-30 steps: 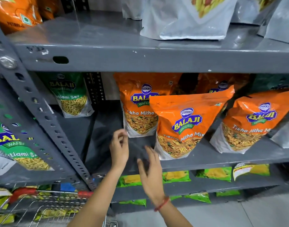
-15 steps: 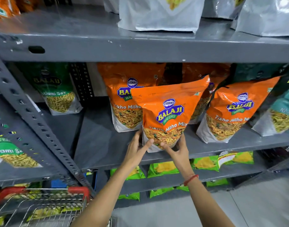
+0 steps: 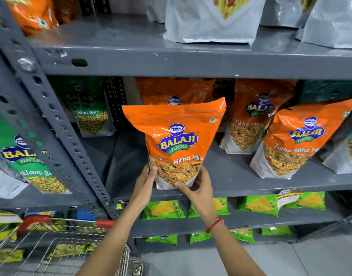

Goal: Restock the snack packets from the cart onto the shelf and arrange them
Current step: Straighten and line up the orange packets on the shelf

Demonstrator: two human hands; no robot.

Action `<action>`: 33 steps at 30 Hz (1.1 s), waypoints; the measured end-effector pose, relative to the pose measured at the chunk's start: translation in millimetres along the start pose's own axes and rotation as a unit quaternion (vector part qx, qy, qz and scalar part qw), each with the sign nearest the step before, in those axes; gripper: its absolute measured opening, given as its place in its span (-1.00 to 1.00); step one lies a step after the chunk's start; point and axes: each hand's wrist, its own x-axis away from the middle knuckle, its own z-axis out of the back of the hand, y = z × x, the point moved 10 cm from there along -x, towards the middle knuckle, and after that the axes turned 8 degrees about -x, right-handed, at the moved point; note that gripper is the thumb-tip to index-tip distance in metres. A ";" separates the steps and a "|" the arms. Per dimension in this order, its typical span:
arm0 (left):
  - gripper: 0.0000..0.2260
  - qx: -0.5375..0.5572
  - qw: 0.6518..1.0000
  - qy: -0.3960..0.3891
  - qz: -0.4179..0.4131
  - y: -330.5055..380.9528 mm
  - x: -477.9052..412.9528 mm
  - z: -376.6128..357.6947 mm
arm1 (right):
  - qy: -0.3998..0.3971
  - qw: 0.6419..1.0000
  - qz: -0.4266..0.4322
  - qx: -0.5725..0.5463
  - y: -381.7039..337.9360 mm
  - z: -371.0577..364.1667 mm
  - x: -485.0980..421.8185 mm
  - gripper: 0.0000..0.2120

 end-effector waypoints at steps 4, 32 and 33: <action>-0.21 0.033 0.996 0.046 -0.068 39.5 -6.5 25.7 | -0.024 1.000 0.005 0.004 -9.0 9.9 -15.7 -0.03; -0.70 -0.214 0.919 0.141 -0.301 126.1 61.2 -74.7 | -0.043 0.991 -0.038 0.123 1.7 84.5 -37.2 -0.04; -0.71 -0.223 0.926 0.084 -0.292 123.9 48.2 -102.2 | -0.028 0.990 -0.030 0.137 1.7 98.6 -43.7 -0.02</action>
